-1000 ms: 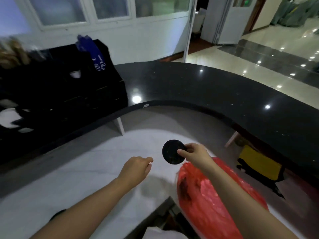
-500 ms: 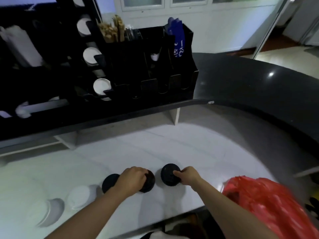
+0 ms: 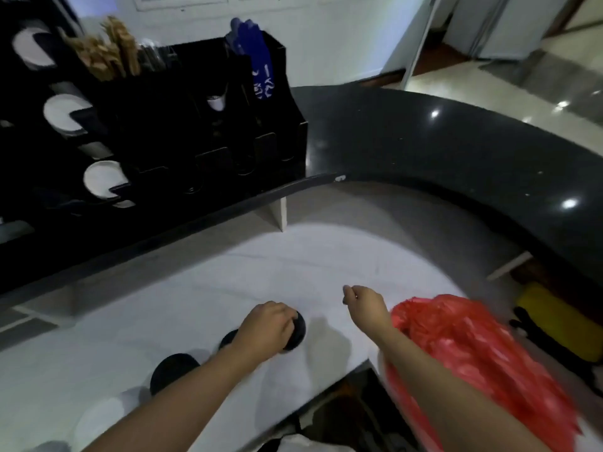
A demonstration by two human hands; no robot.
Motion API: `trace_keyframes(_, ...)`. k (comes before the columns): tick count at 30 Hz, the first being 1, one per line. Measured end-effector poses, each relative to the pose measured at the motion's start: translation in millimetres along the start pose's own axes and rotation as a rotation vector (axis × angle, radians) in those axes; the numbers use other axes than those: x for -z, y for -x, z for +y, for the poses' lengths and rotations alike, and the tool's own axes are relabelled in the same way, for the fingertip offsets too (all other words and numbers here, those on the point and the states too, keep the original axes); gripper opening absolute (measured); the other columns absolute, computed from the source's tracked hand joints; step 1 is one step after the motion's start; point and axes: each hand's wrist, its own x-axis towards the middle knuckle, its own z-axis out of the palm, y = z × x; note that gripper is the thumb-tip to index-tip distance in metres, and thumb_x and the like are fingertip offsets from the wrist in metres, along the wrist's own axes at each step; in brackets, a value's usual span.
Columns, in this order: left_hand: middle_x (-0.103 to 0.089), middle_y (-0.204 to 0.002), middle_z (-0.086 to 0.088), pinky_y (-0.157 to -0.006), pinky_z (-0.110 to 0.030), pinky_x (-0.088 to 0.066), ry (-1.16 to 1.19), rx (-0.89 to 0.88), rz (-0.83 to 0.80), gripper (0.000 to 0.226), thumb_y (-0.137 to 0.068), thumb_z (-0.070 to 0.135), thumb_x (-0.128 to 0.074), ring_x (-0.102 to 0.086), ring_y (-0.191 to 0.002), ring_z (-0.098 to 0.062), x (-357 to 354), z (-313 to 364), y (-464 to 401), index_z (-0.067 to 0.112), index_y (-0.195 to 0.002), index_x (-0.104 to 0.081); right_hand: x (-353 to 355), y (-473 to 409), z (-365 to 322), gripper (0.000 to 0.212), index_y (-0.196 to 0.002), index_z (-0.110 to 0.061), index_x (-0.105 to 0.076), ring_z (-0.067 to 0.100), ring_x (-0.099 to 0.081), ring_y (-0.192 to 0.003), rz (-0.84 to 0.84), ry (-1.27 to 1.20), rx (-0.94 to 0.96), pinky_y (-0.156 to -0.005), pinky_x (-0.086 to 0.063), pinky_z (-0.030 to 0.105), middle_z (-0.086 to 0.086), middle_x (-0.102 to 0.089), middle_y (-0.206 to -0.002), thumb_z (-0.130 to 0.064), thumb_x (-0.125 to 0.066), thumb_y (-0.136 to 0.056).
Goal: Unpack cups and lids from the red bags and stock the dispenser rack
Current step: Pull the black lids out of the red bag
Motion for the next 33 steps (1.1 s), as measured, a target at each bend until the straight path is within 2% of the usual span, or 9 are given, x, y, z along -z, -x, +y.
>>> trace_keyframes(5, -0.068, -0.126, 0.003, -0.102, -0.032, -0.042, -0.007, -0.230, -0.059, 0.033, -0.101, 0.021, -0.046, -0.060, -0.115, -0.019, -19, 70, -56, 0.016, -0.124, -0.069, 71, 18, 49, 0.042, -0.076, 0.000, -0.062, 0.031, -0.059, -0.072, 0.213, -0.067, -0.070, -0.069, -0.046, 0.039, 0.015, -0.066, -0.074, -0.029, -0.046, -0.100)
trace_keyframes(9, -0.072, -0.113, 0.004, -0.089, -0.036, -0.051, -0.016, -0.327, -0.031, 0.035, -0.098, 0.035, -0.044, -0.063, -0.106, -0.022, -36, 143, -84, 0.019, -0.115, -0.071, 113, 50, 100, 0.037, -0.059, -0.012, -0.039, 0.022, -0.040, -0.055, 0.411, -0.077, -0.161, -0.056, -0.021, 0.041, 0.006, -0.041, -0.054, -0.018, -0.052, -0.093)
trace_keyframes(11, -0.067, -0.118, 0.004, -0.088, -0.038, -0.053, 0.007, -0.219, -0.085, 0.047, -0.095, 0.054, -0.039, -0.060, -0.111, -0.022, -48, 179, -94, 0.023, -0.121, -0.064, 124, 68, 125, 0.036, -0.060, -0.015, -0.033, 0.019, -0.032, -0.053, 0.451, -0.118, -0.232, -0.054, -0.018, 0.040, 0.003, -0.033, -0.053, -0.015, -0.051, -0.090)
trace_keyframes(14, -0.054, -0.134, -0.004, -0.093, -0.045, -0.052, 0.028, 0.017, -0.252, 0.082, -0.083, 0.079, -0.041, -0.056, -0.119, -0.029, -70, 221, -105, 0.022, -0.142, -0.041, 125, 89, 158, 0.027, -0.067, -0.011, -0.048, 0.022, -0.044, -0.059, 0.393, -0.173, -0.329, -0.056, -0.028, 0.036, 0.007, -0.050, -0.061, -0.015, -0.049, -0.093)
trace_keyframes(19, -0.041, -0.150, -0.016, -0.104, -0.046, -0.047, 0.157, 0.267, -0.428, 0.118, -0.076, 0.076, -0.063, -0.051, -0.129, -0.038, -107, 243, -117, 0.011, -0.156, -0.005, 96, 101, 185, 0.022, -0.087, -0.004, -0.066, 0.032, -0.065, -0.075, 0.209, -0.218, -0.410, -0.064, -0.048, 0.037, 0.010, -0.069, -0.077, -0.016, -0.049, -0.096)
trace_keyframes(21, -0.047, -0.148, -0.014, -0.104, -0.042, -0.047, 0.175, 0.253, -0.459, 0.107, -0.081, 0.064, -0.068, -0.053, -0.129, -0.036, -116, 241, -121, 0.012, -0.157, -0.014, 81, 97, 189, 0.023, -0.084, 0.000, -0.065, 0.035, -0.063, -0.079, 0.146, -0.210, -0.413, -0.070, -0.048, 0.040, 0.017, -0.066, -0.079, -0.013, -0.050, -0.095)
trace_keyframes(25, -0.067, -0.128, -0.011, -0.095, -0.032, -0.050, 0.154, 0.152, -0.461, 0.047, -0.091, 0.033, -0.062, -0.062, -0.117, -0.033, -119, 235, -121, 0.025, -0.137, -0.057, 59, 87, 194, 0.025, -0.105, -0.004, -0.072, 0.033, -0.067, -0.098, 0.109, -0.295, -0.450, -0.078, -0.048, 0.035, 0.019, -0.073, -0.102, -0.019, -0.053, -0.098)
trace_keyframes(28, -0.071, -0.119, -0.011, -0.096, -0.035, -0.053, 0.191, 0.196, -0.492, 0.036, -0.091, 0.024, -0.055, -0.065, -0.109, -0.032, -117, 230, -120, 0.023, -0.125, -0.065, 58, 83, 200, 0.033, -0.123, -0.006, -0.065, 0.028, -0.066, -0.106, 0.166, -0.430, -0.509, -0.085, -0.048, 0.031, 0.015, -0.070, -0.117, -0.028, -0.057, -0.100)
trace_keyframes(33, -0.071, -0.115, -0.011, -0.096, -0.044, -0.054, 0.331, 0.320, -0.460, 0.031, -0.094, 0.025, -0.048, -0.065, -0.106, -0.032, -119, 226, -116, 0.022, -0.116, -0.070, 63, 79, 213, 0.023, -0.087, -0.009, -0.071, 0.018, -0.057, -0.067, 0.097, -0.574, -0.514, -0.064, -0.046, 0.031, 0.007, -0.064, -0.075, -0.031, -0.070, -0.093)
